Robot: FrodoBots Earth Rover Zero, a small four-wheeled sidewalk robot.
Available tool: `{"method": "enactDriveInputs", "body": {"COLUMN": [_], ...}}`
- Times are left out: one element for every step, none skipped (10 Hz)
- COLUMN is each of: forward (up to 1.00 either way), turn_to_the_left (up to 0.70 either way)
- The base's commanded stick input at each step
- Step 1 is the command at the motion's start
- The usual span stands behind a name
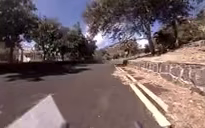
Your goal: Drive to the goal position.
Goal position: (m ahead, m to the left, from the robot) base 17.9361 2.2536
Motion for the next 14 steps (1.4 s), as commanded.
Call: {"method": "enactDriveInputs", "body": {"forward": [0.5, 0.5, 0.5, 0.5, 0.5, 0.5, 0.5, 0.5, 0.5, 0.5, 0.5, 0.5, 0.5, 0.5], "turn_to_the_left": [-0.5, -0.5, -0.17, 0.0, -0.26, -0.5, -0.5, -0.33, 0.0, 0.0, 0.0, 0.0, 0.0, 0.0]}}
